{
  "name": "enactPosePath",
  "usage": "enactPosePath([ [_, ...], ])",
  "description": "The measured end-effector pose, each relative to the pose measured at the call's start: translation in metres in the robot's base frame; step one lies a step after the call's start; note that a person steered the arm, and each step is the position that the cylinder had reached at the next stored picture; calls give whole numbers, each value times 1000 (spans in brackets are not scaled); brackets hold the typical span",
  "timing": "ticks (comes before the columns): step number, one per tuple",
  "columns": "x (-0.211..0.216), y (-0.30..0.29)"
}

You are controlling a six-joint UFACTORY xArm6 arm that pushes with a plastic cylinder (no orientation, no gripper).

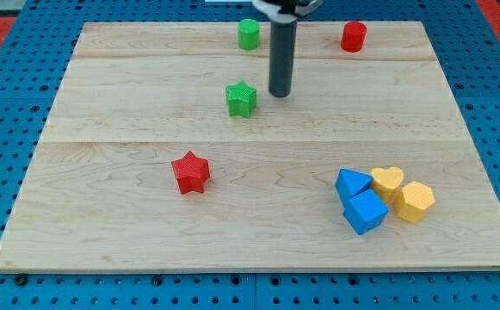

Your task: Push the green star above the red star

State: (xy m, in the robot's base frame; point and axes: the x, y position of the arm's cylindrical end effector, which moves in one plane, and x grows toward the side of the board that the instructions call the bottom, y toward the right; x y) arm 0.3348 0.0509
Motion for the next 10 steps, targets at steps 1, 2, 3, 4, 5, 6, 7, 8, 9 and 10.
enactPosePath([
  [1,3,-25],
  [2,71,-34],
  [3,33,-37],
  [4,-3,-33],
  [5,2,-95],
  [6,74,-120],
  [7,112,-139],
  [8,64,-185],
  [9,-3,-161],
  [10,23,-77],
])
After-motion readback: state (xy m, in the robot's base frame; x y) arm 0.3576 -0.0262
